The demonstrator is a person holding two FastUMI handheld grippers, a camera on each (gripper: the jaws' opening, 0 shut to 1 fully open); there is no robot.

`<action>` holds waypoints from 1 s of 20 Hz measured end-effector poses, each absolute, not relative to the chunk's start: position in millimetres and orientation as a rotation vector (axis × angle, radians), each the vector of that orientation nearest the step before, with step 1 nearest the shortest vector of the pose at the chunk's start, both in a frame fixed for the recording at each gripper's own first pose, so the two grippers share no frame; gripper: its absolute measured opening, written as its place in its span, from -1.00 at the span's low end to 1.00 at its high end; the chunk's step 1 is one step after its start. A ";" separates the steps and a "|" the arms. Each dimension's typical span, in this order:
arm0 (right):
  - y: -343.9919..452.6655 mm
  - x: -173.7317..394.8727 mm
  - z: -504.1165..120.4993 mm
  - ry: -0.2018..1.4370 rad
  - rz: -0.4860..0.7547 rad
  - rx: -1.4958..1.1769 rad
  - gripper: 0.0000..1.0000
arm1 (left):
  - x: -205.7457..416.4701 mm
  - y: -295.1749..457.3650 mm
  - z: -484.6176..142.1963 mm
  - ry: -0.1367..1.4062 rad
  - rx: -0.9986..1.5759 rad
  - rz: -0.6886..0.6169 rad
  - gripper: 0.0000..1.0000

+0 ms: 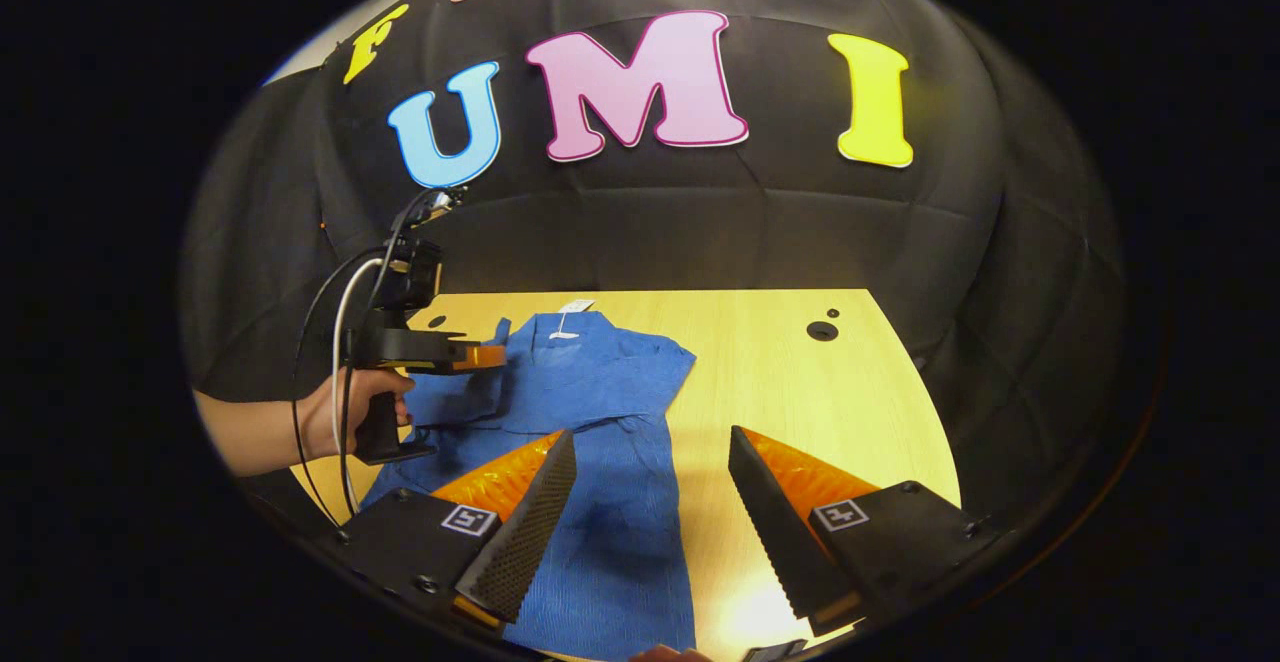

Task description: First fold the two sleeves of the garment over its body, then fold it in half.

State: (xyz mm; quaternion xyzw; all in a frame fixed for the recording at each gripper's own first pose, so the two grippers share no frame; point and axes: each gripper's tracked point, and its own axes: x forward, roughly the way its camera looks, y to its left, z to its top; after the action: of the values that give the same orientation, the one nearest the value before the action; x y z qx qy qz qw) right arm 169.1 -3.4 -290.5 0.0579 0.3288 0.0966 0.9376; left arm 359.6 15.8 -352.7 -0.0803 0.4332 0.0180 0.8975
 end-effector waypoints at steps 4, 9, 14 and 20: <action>-14.7 168.9 -293.2 0.682 0.173 0.124 0.98 | 370.3 -15.4 -371.5 0.926 -0.097 -0.022 -1.00; -25.4 169.0 -297.6 0.696 0.145 0.121 0.96 | 377.8 -32.7 -392.3 0.980 -0.060 -0.029 -1.00; -26.7 169.9 -303.6 0.714 0.137 0.122 0.97 | 386.8 -66.8 -384.2 0.967 -0.117 -0.093 -0.90; -26.2 170.7 -309.0 0.734 0.127 0.133 0.97 | 379.6 -134.4 -338.5 0.874 -0.143 -0.330 0.59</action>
State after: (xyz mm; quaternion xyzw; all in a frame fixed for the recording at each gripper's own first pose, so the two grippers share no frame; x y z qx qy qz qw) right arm 170.7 -26.2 -309.0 0.0651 0.3581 0.0622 0.9293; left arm 379.6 -134.4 -338.5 -0.0687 0.4207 -0.1588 0.8905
